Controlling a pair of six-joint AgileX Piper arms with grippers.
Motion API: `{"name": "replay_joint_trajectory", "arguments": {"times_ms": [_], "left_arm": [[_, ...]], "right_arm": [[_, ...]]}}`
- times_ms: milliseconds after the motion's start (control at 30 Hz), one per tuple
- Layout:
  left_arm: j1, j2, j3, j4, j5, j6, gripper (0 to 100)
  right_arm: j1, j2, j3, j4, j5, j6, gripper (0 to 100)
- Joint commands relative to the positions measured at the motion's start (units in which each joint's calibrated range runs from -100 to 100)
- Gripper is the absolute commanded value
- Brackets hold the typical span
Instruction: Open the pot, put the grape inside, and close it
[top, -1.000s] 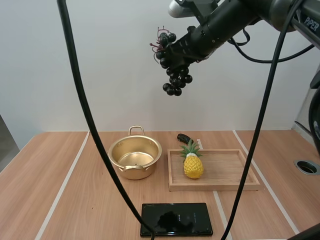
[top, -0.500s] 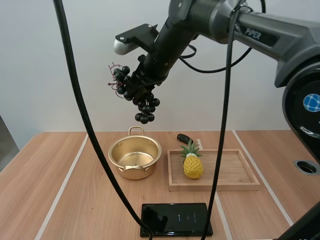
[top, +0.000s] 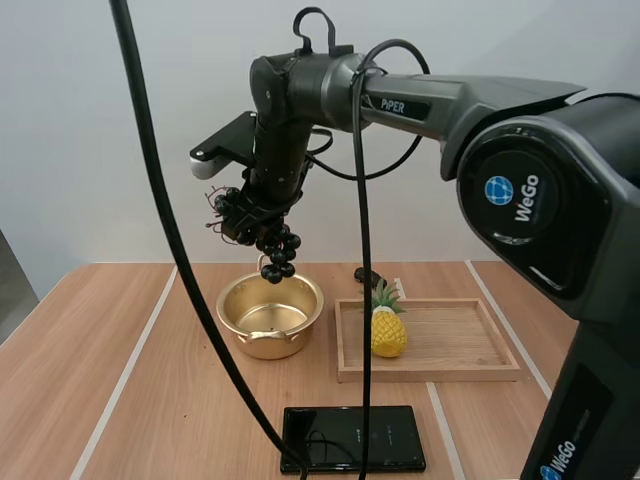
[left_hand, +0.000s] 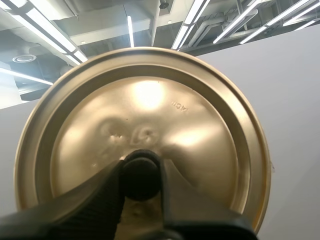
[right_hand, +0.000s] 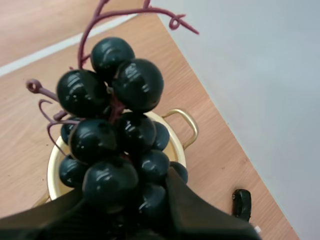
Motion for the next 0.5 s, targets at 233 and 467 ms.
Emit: {"name": "replay_joint_trajectory", "arguments": {"times_ms": [233, 467], "left_arm": [[0.10, -0.3, -0.4, -0.2, 0.5, 0.2, 0], [0.10, -0.3, -0.4, -0.2, 0.7, 0.2, 0]], "right_arm": [[0.1, 5.8, 5.9, -1.0, -9.2, 1.7, 0], [0.1, 8.6, 8.2, -2.2, -14.6, 1.8, 0]]}}
